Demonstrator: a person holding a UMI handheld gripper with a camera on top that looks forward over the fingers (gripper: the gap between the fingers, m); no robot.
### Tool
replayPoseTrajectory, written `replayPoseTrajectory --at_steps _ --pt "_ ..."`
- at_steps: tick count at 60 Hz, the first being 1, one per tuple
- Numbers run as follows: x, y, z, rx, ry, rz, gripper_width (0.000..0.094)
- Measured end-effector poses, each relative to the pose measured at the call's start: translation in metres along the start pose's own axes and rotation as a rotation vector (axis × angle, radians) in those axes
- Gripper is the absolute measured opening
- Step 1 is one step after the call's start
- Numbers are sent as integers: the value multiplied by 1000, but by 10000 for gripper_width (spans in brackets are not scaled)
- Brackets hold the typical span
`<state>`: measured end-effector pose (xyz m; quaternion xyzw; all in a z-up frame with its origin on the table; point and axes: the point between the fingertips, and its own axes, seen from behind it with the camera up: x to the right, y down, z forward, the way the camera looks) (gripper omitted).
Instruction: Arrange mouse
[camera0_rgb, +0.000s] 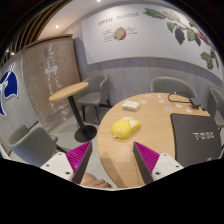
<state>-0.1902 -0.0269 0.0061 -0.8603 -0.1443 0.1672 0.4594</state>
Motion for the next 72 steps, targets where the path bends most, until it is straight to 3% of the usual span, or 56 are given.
replayPoseTrajectory --at_steps 5,23,28,36,40,49,56,62,67,72 --pt "3 0 31 -47 33 0 848" --pt "27 -36 90 -75 117 4 806" --pt "37 -40 98 -87 143 8 582" --pt "38 -45 100 -77 125 45 436" --pt "40 -54 86 -36 122 60 402" --pt "74 -134 -7 209 137 -28 396" --pt "160 -152 -76 276 292 -62 394" --pt "248 -116 -87 184 425 -27 393" --pt "298 -49 -78 52 447 50 393" --pt "324 -20 -64 -57 446 106 393"
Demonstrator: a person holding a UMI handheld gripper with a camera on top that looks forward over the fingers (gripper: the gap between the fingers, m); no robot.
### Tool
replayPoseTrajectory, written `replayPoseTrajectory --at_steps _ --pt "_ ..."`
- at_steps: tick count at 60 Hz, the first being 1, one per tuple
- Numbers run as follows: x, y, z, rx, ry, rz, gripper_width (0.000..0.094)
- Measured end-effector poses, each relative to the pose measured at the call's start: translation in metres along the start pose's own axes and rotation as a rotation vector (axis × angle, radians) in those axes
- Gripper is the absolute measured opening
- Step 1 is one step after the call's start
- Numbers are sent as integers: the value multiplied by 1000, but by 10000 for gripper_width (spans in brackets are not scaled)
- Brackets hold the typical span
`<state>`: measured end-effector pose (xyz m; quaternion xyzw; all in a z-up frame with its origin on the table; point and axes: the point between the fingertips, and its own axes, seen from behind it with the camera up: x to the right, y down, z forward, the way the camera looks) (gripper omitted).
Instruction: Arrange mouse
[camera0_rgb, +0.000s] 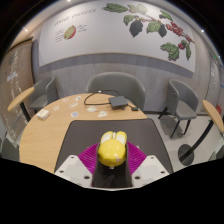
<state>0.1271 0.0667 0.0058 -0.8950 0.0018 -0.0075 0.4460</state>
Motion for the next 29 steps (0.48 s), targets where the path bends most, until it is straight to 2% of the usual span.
replayPoseTrajectory --at_steps 3,6,13,19,29 --pt "6 19 5 -50 -16 19 395" --pt "9 18 4 -36 -48 32 398" --pt "7 23 -4 -88 -116 56 540" --pt "13 20 -32 -59 -151 61 874" --pt "15 33 -113 -12 -211 5 860"
